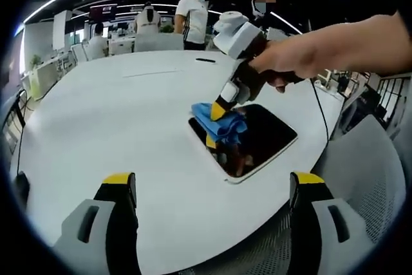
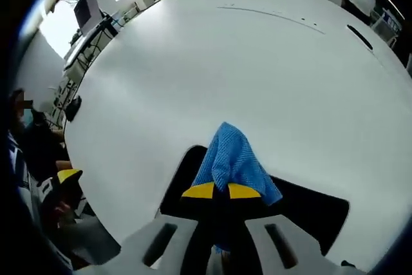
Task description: Wipe the mirror surface with the cleaning cloth until all visible marks leave the cleaned area.
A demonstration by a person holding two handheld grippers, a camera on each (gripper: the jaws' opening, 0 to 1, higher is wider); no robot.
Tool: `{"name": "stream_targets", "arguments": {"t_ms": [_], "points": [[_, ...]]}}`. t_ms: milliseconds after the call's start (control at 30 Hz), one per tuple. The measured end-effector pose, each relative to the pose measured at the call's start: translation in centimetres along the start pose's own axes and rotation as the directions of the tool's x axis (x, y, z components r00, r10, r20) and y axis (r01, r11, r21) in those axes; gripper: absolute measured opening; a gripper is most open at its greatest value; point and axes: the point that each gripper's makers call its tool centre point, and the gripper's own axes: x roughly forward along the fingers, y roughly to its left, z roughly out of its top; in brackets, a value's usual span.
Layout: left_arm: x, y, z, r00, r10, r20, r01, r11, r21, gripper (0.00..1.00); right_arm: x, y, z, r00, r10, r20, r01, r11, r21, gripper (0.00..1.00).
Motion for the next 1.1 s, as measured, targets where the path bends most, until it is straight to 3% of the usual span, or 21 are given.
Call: {"name": "stream_targets", "arguments": {"t_ms": [433,933,1100], "points": [[0.1,0.0,-0.2,1.0,-0.003,-0.006,0.003,1.0,0.0,0.98,0.9,0.4,0.7,1.0,0.002,0.005,-0.001,1.0,-0.031,0.0],[0.0,0.1,-0.2,1.0,0.004,-0.013,-0.004,1.0,0.002,0.99,0.5,0.7,0.4,1.0,-0.001,0.022,0.001,0.999,-0.038,0.0],[-0.1,0.1,-0.2,1.0,0.005,-0.014,-0.005,1.0,0.003,0.99,0.0,1.3,-0.6,1.0,0.009,0.013,-0.008,0.999,-0.036,0.0]]}}
